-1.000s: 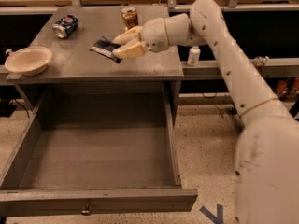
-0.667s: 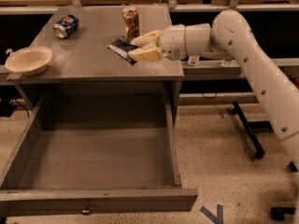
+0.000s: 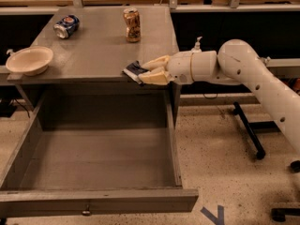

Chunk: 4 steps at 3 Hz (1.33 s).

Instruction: Place rxbar blueberry into top drawer

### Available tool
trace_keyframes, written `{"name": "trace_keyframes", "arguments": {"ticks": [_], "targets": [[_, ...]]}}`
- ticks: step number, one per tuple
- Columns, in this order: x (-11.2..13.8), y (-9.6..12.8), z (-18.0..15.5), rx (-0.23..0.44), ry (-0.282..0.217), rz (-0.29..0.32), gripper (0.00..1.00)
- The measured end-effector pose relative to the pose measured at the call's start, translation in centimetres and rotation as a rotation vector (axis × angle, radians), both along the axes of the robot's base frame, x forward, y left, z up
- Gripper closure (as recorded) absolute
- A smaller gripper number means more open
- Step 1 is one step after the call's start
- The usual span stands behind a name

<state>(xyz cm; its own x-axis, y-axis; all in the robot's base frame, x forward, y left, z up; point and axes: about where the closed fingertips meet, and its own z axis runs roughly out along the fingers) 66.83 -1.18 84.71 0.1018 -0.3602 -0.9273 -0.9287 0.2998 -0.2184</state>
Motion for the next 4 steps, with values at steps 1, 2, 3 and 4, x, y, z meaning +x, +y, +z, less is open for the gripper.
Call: {"name": "trace_keyframes", "arguments": {"ticks": [1, 2, 3, 4], "targets": [[0.4, 0.7, 0.0, 0.058, -0.011, 0.026, 1.00], [-0.8, 2.7, -2.6, 0.168, -0.011, 0.127, 1.00], [-3.0, 4.5, -5.4, 0.213, -0.017, 0.258, 1.00], [-5.8, 5.3, -7.3, 0.175, -0.021, 0.375, 1.00]]}}
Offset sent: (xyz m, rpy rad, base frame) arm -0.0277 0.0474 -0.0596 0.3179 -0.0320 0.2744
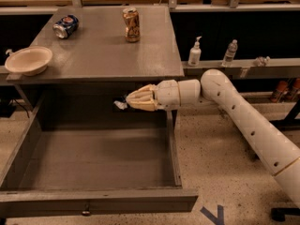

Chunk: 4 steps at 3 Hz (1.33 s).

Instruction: Place rxbar blueberry into top drawer

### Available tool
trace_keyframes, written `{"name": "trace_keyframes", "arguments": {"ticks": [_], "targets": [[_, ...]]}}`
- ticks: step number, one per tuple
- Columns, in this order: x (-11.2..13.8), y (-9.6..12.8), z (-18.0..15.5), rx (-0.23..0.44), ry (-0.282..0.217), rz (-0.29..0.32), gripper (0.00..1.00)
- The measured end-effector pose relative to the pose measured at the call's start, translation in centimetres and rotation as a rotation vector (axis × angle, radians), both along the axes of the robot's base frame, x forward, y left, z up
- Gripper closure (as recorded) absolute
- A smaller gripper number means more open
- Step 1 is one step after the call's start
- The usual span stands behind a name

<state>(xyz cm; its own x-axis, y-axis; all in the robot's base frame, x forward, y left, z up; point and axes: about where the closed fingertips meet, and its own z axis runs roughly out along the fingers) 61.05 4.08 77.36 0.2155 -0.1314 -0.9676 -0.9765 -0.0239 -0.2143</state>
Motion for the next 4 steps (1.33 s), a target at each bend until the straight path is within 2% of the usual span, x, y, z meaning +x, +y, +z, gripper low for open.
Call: {"name": "trace_keyframes", "arguments": {"ticks": [1, 2, 3, 4], "targets": [[-2.3, 0.2, -2.0, -0.104, -0.006, 0.042, 0.74], [-3.3, 0.1, -3.8, -0.132, 0.033, -0.020, 0.52], [-3.3, 0.5, -4.0, -0.131, 0.034, -0.027, 0.28], [-3.4, 0.8, -4.0, -0.130, 0.034, -0.018, 0.00]]}}
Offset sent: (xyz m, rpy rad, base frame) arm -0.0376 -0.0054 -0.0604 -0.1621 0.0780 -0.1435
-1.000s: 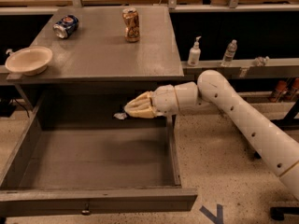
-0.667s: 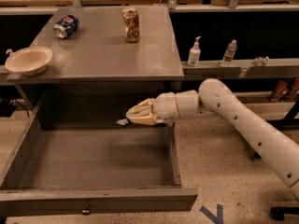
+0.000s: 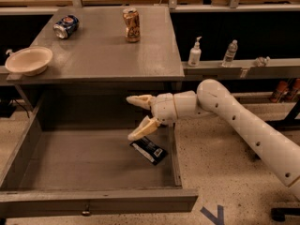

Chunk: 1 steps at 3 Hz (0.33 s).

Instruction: Place rxbar blueberry into top drawer

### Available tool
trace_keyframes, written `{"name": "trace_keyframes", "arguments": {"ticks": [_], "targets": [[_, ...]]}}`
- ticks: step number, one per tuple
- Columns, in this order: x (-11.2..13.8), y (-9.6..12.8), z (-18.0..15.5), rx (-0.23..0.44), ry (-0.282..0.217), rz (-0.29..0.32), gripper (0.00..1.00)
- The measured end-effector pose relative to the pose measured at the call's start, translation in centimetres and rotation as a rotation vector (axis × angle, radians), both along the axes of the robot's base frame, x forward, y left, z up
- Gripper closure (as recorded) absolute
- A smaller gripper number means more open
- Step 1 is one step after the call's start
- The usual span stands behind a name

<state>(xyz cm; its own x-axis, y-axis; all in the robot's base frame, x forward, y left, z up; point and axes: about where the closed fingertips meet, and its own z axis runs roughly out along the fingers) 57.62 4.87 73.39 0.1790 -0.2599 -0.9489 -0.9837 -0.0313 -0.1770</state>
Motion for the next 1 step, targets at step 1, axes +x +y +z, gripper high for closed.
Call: {"name": "trace_keyframes", "arguments": {"ticks": [1], "targets": [[-0.02, 0.05, 0.00, 0.000, 0.000, 0.001, 0.00]]}}
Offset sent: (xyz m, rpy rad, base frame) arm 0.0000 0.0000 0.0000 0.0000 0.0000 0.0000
